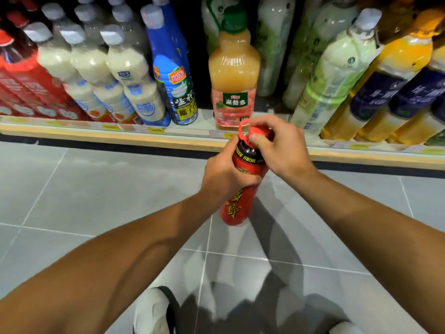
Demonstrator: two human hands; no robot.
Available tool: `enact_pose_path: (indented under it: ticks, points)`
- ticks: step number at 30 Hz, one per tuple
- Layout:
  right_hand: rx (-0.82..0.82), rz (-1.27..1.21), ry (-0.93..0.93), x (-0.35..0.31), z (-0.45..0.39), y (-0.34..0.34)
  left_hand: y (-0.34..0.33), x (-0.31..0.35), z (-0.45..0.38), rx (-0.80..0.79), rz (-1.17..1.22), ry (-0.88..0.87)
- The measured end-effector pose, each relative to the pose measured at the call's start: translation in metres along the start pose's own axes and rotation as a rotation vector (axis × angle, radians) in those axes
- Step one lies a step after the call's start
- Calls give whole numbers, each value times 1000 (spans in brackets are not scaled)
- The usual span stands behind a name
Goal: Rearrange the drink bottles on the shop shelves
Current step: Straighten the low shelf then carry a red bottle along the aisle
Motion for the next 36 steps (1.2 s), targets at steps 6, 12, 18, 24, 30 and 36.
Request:
enact_pose_path:
  ticks: [6,12,18,24,30,36]
  points:
    - [19,67,14,23,2,-11,-17,-8,-6,146,-71,-44]
    - [72,-44,-148,52,-2,-23,-29,-31,-3,-118,-28,-13]
    - [225,-44,-323,90,-28,-25,-62,-100,12,-177,-328,228]
    - [271,-35,-289,100,-34,-39,-102,-116,15,-18,-173,261]
    - [282,71,-198,109,-9,-52,-101,-132,1,0,-129,224]
    - [297,112,-197,105,-11,-62,-94,-133,-1,-32,-59,300]
Point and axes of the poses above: each hand's wrist, its own z-axis away from the middle knuckle, its own y-axis out of the back of the hand, x = y × z, the point moved 1 cm from there along -z, towards the middle knuckle, and after that the axes turned 6 degrees about y, right-handed, at the moved point
